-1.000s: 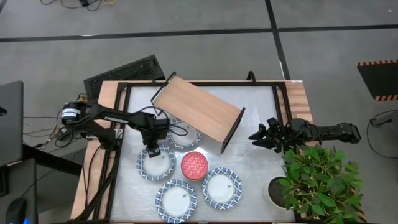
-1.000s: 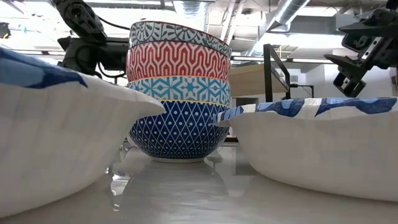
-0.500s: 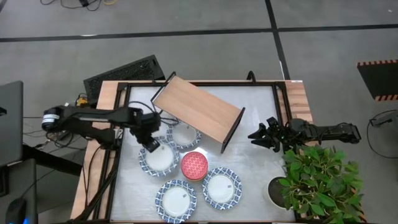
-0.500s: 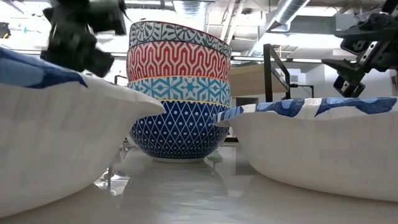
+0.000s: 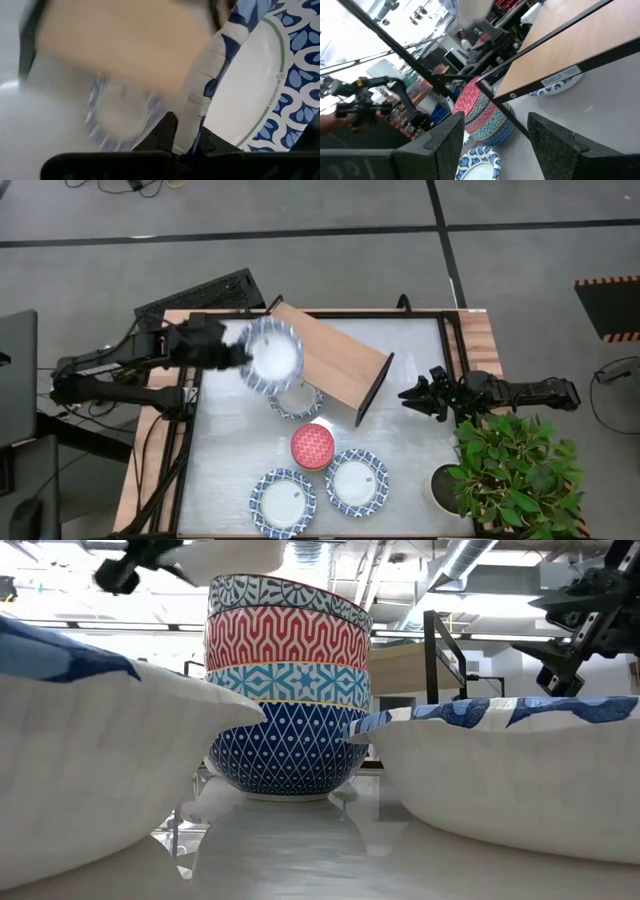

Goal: Place and stack bowls onto a shelf
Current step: Put the left white bowl to the left on the shelf

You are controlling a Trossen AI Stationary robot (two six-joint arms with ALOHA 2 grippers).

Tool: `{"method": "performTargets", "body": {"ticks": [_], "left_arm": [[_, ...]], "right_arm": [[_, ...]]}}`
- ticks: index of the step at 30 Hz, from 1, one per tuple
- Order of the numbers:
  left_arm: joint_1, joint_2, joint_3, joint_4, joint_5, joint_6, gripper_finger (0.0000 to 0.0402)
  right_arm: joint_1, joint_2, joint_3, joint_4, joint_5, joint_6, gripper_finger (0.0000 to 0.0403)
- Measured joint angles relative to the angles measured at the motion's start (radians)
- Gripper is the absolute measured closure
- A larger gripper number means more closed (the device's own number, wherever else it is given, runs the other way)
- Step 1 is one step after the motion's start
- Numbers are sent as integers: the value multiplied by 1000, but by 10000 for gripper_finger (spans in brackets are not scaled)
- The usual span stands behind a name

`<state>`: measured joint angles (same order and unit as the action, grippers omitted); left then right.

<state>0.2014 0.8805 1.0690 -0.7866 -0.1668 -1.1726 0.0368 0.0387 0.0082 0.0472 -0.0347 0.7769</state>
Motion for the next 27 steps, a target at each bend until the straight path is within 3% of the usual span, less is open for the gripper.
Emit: {"method": "performTargets", "body": {"ticks": [4,15,27], "left_arm": [[72,60,47,-1,-81,-105,401],[228,326,173,-32,158,-119,401],[296,550,285,-126,219,-121,401]], "right_arm": [[0,0,0,1,35,21,159],[0,0,0,2,40,47,159],[0,0,0,3,40,45,159]]}}
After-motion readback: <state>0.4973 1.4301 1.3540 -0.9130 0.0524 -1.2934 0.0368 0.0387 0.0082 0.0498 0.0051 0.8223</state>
